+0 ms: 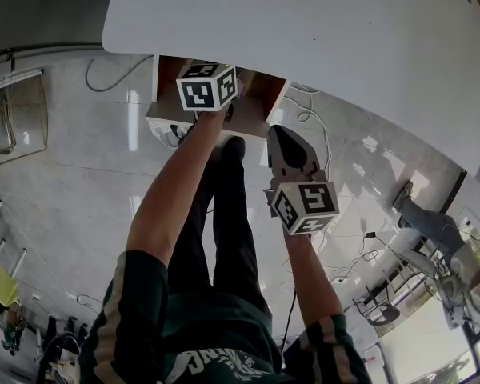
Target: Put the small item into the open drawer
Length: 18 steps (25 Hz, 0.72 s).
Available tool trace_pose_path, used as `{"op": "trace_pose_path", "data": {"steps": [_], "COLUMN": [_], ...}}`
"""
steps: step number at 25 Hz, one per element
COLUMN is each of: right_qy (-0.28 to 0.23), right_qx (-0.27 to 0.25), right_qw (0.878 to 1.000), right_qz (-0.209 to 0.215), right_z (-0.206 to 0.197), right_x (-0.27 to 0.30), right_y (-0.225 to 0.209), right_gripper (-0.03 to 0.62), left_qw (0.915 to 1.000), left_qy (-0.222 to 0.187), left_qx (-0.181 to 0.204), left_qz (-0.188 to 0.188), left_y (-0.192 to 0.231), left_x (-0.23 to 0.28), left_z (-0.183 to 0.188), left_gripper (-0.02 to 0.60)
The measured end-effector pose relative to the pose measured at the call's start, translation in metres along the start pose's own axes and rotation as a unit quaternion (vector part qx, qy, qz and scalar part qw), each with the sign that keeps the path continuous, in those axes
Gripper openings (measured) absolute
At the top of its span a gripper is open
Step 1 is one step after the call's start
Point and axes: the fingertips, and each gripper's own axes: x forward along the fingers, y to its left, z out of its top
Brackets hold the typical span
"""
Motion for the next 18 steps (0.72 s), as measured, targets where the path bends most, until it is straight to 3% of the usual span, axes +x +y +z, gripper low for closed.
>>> {"op": "trace_pose_path", "data": {"steps": [8, 12, 18], "right_qy": [0.003, 0.002, -0.002], "right_qx": [0.004, 0.002, 0.006], "right_qw": [1.0, 1.0, 1.0], "right_qz": [0.006, 0.011, 0.012], "right_z": [-0.006, -0.006, -0.005], "right_x": [-0.003, -0.003, -0.007], "right_y": [0.006, 0.011, 0.01], "right_gripper": [0.025, 0.025, 0.025], "left_qw": [0.9994, 0.997, 0.9965], "left_qy": [0.009, 0.042, 0.04], "left_qx": [0.005, 0.009, 0.011], "left_qz": [0.034, 0.064, 0.073], "left_y": [0.019, 0.033, 0.032], "left_x": [-0.001, -0.001, -0.004], "left_z": [0.001, -0.012, -0.008], "left_gripper": [0.201, 0.273, 0.296]}}
